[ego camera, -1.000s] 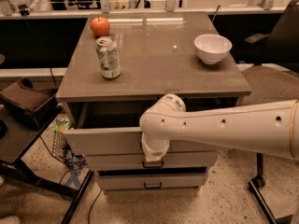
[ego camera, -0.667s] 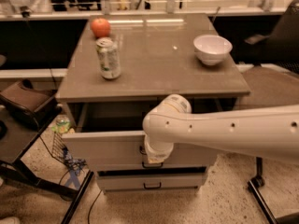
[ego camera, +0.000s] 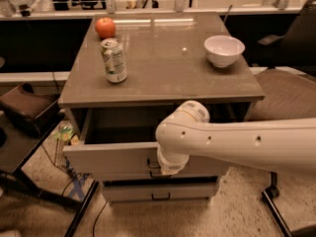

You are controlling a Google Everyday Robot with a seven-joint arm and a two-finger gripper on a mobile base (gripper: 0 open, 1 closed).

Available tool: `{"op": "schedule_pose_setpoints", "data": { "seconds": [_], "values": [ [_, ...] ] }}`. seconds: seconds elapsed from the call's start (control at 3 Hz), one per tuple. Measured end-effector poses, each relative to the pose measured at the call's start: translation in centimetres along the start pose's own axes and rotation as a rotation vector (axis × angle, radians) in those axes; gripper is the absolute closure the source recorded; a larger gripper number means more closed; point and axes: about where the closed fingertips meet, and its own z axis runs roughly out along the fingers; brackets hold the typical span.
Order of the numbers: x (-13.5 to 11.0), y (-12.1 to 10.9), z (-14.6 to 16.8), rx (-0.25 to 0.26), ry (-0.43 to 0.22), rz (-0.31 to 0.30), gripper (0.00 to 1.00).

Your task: Open top drawer

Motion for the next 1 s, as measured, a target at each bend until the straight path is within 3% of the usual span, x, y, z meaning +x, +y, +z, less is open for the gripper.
{"op": "schedule_pose_setpoints", "data": {
  "seconds": [1.0],
  "values": [
    [1.0,1.2,-1.1,0.019,0.011,0.027,1.00]
  ]
}}
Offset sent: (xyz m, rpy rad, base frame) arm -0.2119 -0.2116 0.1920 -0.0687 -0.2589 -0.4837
